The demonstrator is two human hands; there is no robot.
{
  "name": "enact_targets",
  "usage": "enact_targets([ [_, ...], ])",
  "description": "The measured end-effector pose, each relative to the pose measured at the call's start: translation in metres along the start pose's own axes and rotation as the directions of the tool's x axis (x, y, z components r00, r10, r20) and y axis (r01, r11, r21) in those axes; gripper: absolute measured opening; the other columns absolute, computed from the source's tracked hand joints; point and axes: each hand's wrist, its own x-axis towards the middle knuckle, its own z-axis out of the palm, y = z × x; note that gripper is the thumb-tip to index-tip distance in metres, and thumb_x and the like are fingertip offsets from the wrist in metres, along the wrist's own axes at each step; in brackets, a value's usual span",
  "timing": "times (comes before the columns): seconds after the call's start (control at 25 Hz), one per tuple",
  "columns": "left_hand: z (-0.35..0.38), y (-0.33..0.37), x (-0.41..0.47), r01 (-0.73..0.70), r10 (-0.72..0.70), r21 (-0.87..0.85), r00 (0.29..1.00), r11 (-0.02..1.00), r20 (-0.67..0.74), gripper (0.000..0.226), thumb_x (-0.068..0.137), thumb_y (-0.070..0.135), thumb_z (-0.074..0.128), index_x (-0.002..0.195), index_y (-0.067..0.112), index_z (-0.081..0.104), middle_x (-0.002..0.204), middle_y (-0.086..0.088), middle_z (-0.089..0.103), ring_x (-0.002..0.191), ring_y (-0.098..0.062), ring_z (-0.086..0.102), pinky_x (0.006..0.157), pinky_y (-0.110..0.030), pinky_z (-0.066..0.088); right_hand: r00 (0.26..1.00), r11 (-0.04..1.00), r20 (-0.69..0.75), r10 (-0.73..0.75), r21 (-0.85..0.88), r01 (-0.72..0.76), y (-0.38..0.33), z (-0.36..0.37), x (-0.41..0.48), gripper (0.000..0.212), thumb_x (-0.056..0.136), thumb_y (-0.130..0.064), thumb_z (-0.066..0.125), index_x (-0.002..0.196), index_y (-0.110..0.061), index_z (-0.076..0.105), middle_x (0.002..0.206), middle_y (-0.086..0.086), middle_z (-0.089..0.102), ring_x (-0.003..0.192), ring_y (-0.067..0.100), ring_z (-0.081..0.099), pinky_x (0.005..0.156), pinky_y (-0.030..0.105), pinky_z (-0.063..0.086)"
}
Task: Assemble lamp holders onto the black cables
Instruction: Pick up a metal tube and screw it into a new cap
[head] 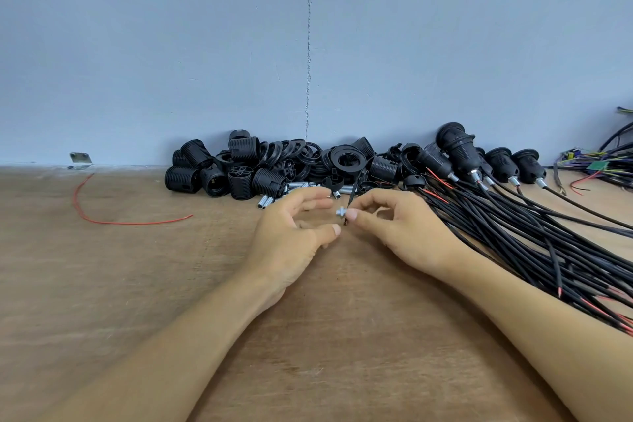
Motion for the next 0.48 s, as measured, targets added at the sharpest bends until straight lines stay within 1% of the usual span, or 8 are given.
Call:
enact_targets([
  [0.08,0.001,0.000,0.001,0.011,-0.010,0.042,1.000,0.999,-0.028,0.051,0.082,0.003,0.079,0.120,0.034,0.066,0.117,0.020,0.066,0.068,-0.015,0.068,0.061,-0.019,0.049,0.988,0.986,-0.150,-0.043,-0.165,0.018,0.006,-0.004,0.003,0.005,0.090,-0.034,0.072,0.087,-0.030,0.072,0.098,-0.017,0.064,0.067,0.000,0.052,0.070,0.017,0.043],
  [0.12,0.001,-0.001,0.001,0.016,-0.014,0.049,0.999,0.999,-0.033,0.048,0.083,0.004,0.078,0.120,0.033,0.067,0.116,0.019,0.066,0.068,-0.013,0.068,0.061,-0.019,0.049,0.985,0.969,-0.169,-0.046,-0.247,0.002,0.008,-0.006,0.006,0.007,0.092,-0.034,0.070,0.090,-0.028,0.071,0.117,-0.015,0.061,0.078,0.000,0.054,0.081,0.024,0.047],
  [0.16,0.001,-0.001,0.001,0.021,-0.020,0.051,0.999,0.998,-0.033,0.043,0.084,0.005,0.077,0.116,0.033,0.068,0.110,0.018,0.069,0.065,-0.009,0.067,0.062,-0.019,0.049,0.989,0.946,-0.148,-0.028,-0.324,-0.022,0.011,-0.008,0.008,0.009,0.094,-0.035,0.067,0.092,-0.027,0.070,0.135,-0.012,0.055,0.095,0.006,0.056,0.094,0.033,0.046],
  [0.24,0.001,-0.002,0.002,0.038,-0.036,0.064,0.999,0.997,-0.031,0.033,0.086,0.009,0.077,0.105,0.035,0.072,0.092,0.012,0.074,0.063,-0.006,0.066,0.066,-0.024,0.050,0.997,0.888,-0.063,0.045,-0.454,-0.069,0.012,-0.008,0.011,0.010,0.096,-0.039,0.061,0.096,-0.030,0.065,0.155,-0.012,0.041,0.131,0.017,0.042,0.110,0.045,0.031],
  [0.28,0.001,-0.003,0.002,0.046,-0.044,0.075,0.999,0.996,-0.032,0.029,0.086,0.011,0.077,0.101,0.036,0.073,0.087,0.010,0.075,0.063,-0.007,0.065,0.069,-0.028,0.052,0.997,0.870,-0.026,0.079,-0.487,-0.082,0.013,-0.007,0.012,0.011,0.097,-0.041,0.059,0.098,-0.031,0.063,0.156,-0.013,0.039,0.138,0.018,0.035,0.111,0.046,0.026],
  [0.32,0.001,-0.003,0.002,0.052,-0.049,0.085,0.998,0.995,-0.033,0.026,0.086,0.013,0.076,0.096,0.038,0.074,0.084,0.008,0.075,0.064,-0.008,0.065,0.071,-0.032,0.054,0.996,0.864,-0.001,0.094,-0.497,-0.082,0.013,-0.005,0.012,0.012,0.098,-0.041,0.058,0.099,-0.030,0.062,0.153,-0.012,0.043,0.138,0.019,0.035,0.110,0.046,0.026],
  [0.4,0.002,-0.003,0.002,0.058,-0.055,0.096,0.998,0.994,-0.029,0.026,0.087,0.016,0.076,0.090,0.042,0.074,0.083,0.005,0.076,0.066,-0.009,0.065,0.077,-0.039,0.055,0.998,0.879,0.005,0.059,-0.473,-0.050,0.015,-0.004,0.011,0.016,0.097,-0.038,0.059,0.101,-0.024,0.065,0.131,-0.006,0.061,0.123,0.020,0.050,0.104,0.041,0.036],
  [0.48,0.001,-0.004,0.003,0.056,-0.054,0.100,0.998,0.993,-0.024,0.029,0.087,0.016,0.075,0.088,0.045,0.074,0.084,0.006,0.076,0.066,-0.008,0.066,0.080,-0.041,0.056,1.000,0.902,-0.022,0.017,-0.432,-0.024,0.014,-0.005,0.010,0.016,0.097,-0.034,0.061,0.099,-0.020,0.067,0.104,-0.006,0.064,0.103,0.018,0.057,0.090,0.035,0.042],
])
